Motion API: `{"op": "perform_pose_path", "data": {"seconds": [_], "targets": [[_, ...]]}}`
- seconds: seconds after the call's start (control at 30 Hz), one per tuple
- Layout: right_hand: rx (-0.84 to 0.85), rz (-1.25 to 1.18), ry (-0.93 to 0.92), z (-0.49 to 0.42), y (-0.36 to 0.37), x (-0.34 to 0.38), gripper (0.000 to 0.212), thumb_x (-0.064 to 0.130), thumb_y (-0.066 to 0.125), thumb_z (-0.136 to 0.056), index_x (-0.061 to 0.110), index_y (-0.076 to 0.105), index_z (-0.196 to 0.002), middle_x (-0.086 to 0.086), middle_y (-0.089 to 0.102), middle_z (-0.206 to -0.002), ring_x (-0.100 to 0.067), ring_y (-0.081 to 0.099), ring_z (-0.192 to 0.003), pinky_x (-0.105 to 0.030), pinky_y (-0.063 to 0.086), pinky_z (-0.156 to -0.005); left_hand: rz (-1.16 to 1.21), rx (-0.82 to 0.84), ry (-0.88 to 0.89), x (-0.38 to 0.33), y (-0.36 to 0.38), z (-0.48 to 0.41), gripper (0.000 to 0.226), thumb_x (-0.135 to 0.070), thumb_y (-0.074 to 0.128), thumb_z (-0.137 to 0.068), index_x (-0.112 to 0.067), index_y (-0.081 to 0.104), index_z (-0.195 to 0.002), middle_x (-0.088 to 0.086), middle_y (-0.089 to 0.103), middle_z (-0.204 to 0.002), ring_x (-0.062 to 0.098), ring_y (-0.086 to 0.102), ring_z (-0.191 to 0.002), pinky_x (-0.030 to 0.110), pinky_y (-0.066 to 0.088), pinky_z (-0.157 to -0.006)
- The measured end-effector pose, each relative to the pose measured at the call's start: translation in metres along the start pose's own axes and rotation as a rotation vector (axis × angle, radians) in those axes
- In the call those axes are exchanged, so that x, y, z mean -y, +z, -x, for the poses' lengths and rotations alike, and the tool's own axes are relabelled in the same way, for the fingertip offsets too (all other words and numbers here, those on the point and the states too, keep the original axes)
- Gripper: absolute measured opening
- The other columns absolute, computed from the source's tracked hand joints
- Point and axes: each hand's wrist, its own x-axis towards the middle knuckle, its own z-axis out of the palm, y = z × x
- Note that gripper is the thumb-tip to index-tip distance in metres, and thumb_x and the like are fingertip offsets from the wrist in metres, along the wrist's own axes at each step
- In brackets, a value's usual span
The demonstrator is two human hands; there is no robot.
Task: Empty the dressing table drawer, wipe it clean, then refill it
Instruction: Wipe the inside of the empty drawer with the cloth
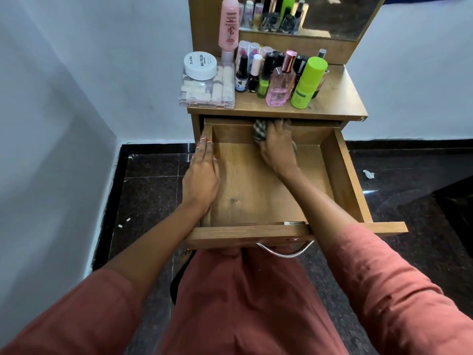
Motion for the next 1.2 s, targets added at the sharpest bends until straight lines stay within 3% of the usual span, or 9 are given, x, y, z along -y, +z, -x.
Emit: {"op": "perform_pose_path", "data": {"seconds": [0.3, 0.4, 0.5, 0.57, 0.63, 0.77, 0.9, 1.1, 1.2], "targets": [[0.075, -0.177, -0.297, -0.009, 0.006, 0.071, 0.06, 0.004, 0.044, -0.087, 0.007, 0.025, -0.143, -0.013, 0.032, -0.147, -0.03, 0.027, -0.137, -0.035, 0.012, -0.117, 0.009, 0.015, -0.013, -0.001, -0.001, -0.001, 0.046, -0.018, 0.028, -0.1, -0.01, 0.023, -0.145, 0.003, 0.014, -0.156, 0.022, 0.033, -0.137, 0.038, 0.041, -0.105], [0.092, -0.243, -0.338, -0.012, 0.003, 0.069, 0.061, -0.003, 0.044, -0.084, 0.009, 0.029, -0.142, -0.009, 0.034, -0.148, -0.026, 0.031, -0.136, -0.029, 0.015, -0.113, 0.012, 0.012, -0.006, 0.0, 0.0, -0.002, 0.046, -0.017, 0.028, -0.1, -0.009, 0.024, -0.145, 0.005, 0.014, -0.156, 0.021, 0.029, -0.14, 0.037, 0.038, -0.108], [0.095, -0.332, -0.412, -0.015, 0.002, 0.061, 0.065, -0.011, 0.041, -0.077, 0.009, 0.039, -0.138, -0.007, 0.04, -0.146, -0.025, 0.037, -0.134, -0.034, 0.022, -0.113, 0.024, 0.011, -0.01, -0.001, 0.001, -0.002, 0.047, -0.017, 0.028, -0.1, -0.01, 0.022, -0.146, 0.003, 0.013, -0.156, 0.02, 0.026, -0.141, 0.038, 0.037, -0.109], [0.132, -0.355, -0.441, -0.017, -0.001, 0.058, 0.06, -0.01, 0.042, -0.08, 0.009, 0.04, -0.137, -0.005, 0.039, -0.146, -0.021, 0.033, -0.137, -0.026, 0.018, -0.111, 0.027, 0.004, -0.012, -0.001, 0.001, -0.001, 0.047, -0.017, 0.028, -0.1, -0.01, 0.021, -0.146, 0.003, 0.013, -0.157, 0.019, 0.024, -0.142, 0.037, 0.037, -0.108], [0.156, -0.369, -0.447, -0.018, -0.003, 0.056, 0.059, -0.009, 0.042, -0.082, 0.01, 0.04, -0.137, -0.004, 0.038, -0.147, -0.019, 0.028, -0.14, -0.022, 0.017, -0.108, 0.019, 0.005, -0.01, -0.001, 0.001, -0.001, 0.047, -0.018, 0.028, -0.1, -0.01, 0.021, -0.146, 0.002, 0.012, -0.157, 0.018, 0.023, -0.142, 0.037, 0.037, -0.108], [0.157, -0.283, -0.44, -0.019, 0.001, 0.061, 0.065, -0.009, 0.041, -0.082, 0.015, 0.033, -0.142, -0.001, 0.031, -0.151, -0.023, 0.025, -0.141, -0.031, 0.017, -0.113, 0.018, 0.005, -0.009, 0.0, 0.001, -0.002, 0.047, -0.019, 0.027, -0.1, -0.01, 0.022, -0.146, 0.002, 0.013, -0.157, 0.019, 0.023, -0.142, 0.037, 0.035, -0.11], [0.105, -0.155, -0.398, -0.014, 0.006, 0.062, 0.07, -0.008, 0.04, -0.084, 0.019, 0.022, -0.146, 0.002, 0.026, -0.153, -0.026, 0.024, -0.14, -0.031, 0.017, -0.115, 0.011, 0.006, -0.001, 0.002, 0.0, -0.002, 0.046, -0.018, 0.027, -0.1, -0.011, 0.023, -0.146, 0.002, 0.014, -0.156, 0.017, 0.024, -0.142, 0.036, 0.036, -0.108], [0.057, 0.033, -0.346, -0.003, 0.005, 0.026, 0.066, 0.011, 0.049, -0.092, 0.022, 0.014, -0.147, 0.003, 0.02, -0.155, -0.026, 0.02, -0.142, -0.037, 0.022, -0.116, -0.018, 0.004, -0.005, 0.002, 0.0, -0.002, 0.046, -0.019, 0.027, -0.1, -0.011, 0.025, -0.145, 0.002, 0.015, -0.156, 0.019, 0.028, -0.14, 0.038, 0.04, -0.105], [0.059, 0.018, -0.287, 0.002, -0.003, 0.001, 0.064, -0.001, 0.04, -0.091, 0.02, 0.017, -0.147, 0.0, 0.022, -0.154, -0.029, 0.018, -0.142, -0.037, 0.019, -0.116, -0.019, -0.006, 0.003, 0.003, 0.001, -0.002, 0.045, -0.019, 0.027, -0.1, -0.011, 0.026, -0.145, 0.003, 0.017, -0.156, 0.019, 0.028, -0.14, 0.037, 0.041, -0.105]]}}
